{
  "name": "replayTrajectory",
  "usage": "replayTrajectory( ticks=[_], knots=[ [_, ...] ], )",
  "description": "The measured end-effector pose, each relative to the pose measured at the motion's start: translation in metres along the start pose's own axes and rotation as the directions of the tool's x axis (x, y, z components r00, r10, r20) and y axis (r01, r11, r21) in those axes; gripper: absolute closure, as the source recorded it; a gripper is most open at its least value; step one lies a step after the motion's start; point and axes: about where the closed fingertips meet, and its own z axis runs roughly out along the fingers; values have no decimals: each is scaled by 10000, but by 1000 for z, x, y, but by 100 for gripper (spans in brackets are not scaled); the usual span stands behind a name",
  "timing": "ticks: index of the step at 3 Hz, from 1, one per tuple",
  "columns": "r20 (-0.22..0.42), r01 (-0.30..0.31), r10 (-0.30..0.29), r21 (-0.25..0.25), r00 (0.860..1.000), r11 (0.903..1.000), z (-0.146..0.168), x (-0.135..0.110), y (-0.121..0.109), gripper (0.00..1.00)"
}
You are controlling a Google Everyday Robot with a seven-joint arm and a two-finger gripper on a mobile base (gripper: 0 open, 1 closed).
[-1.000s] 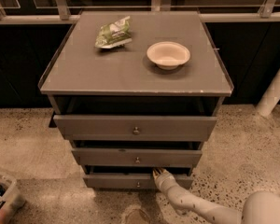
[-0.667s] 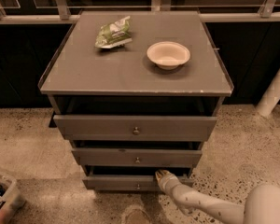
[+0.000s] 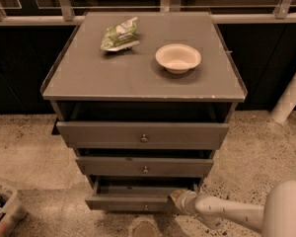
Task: Open bottom drawer
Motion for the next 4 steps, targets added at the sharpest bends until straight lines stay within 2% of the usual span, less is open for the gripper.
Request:
replayTrajectory(
  ticks=[1, 2, 4],
  knots=[
    [234, 65, -66, 18, 9997, 10000, -1, -10, 1, 100],
    [235, 66, -67, 17, 9997, 10000, -1, -10, 1, 100],
    [-333, 343, -341, 52, 9989, 9994, 19, 6, 13, 100]
  ],
)
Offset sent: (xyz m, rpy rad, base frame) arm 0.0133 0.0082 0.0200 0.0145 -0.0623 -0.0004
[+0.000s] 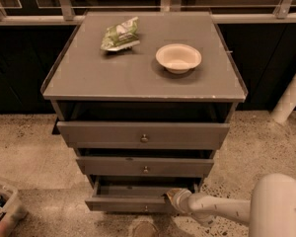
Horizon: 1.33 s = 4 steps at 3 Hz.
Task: Open bottom drawer
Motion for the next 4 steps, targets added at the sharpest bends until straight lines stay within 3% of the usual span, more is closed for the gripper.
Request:
replayTrajectory(
  ticks=[3, 4],
  knots=[
    [-479, 5, -24, -408, 9988, 9992, -10, 6, 7, 100],
    [-836, 76, -158, -981, 9964, 9951, -30, 33, 2, 100]
  ],
)
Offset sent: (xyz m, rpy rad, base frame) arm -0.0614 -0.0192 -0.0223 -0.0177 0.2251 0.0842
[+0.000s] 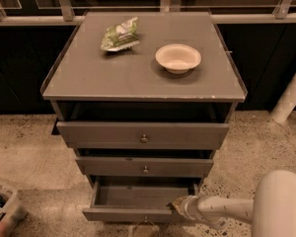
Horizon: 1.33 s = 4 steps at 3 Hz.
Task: Open bottom drawer
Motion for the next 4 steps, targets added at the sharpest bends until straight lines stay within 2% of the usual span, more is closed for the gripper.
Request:
replayTrajectory(
  ticks=[1, 2, 4],
  knots=[
    [-1, -135, 135, 302, 9999, 9995, 5, -8, -10, 100],
    [-3, -135, 135, 302, 9999, 9995, 5, -9, -10, 100],
    [-539, 183, -183, -9, 9984, 9998, 24, 12, 1, 100]
  ],
)
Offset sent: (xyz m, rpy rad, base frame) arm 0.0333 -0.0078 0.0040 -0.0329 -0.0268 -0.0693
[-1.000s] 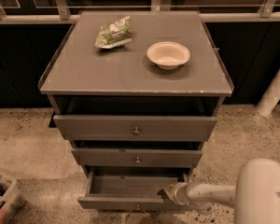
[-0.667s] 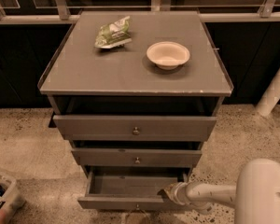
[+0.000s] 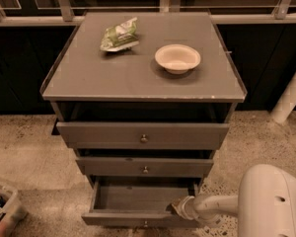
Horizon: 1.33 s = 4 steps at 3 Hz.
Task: Open bottom drawer
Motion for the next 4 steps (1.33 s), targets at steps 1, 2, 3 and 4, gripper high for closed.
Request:
replayTrajectory(
  ticks=[1, 2, 3, 4],
  knots=[
    [0, 2, -2, -3, 10000, 10000, -2, -1, 0, 100],
    [0, 317, -317, -560, 9995, 9979, -10, 22, 14, 100],
    [1, 316, -317, -561, 9995, 9979, -14, 19, 13, 100],
    [505, 232, -189, -866, 9985, 9960, -29, 30, 21, 100]
  ],
)
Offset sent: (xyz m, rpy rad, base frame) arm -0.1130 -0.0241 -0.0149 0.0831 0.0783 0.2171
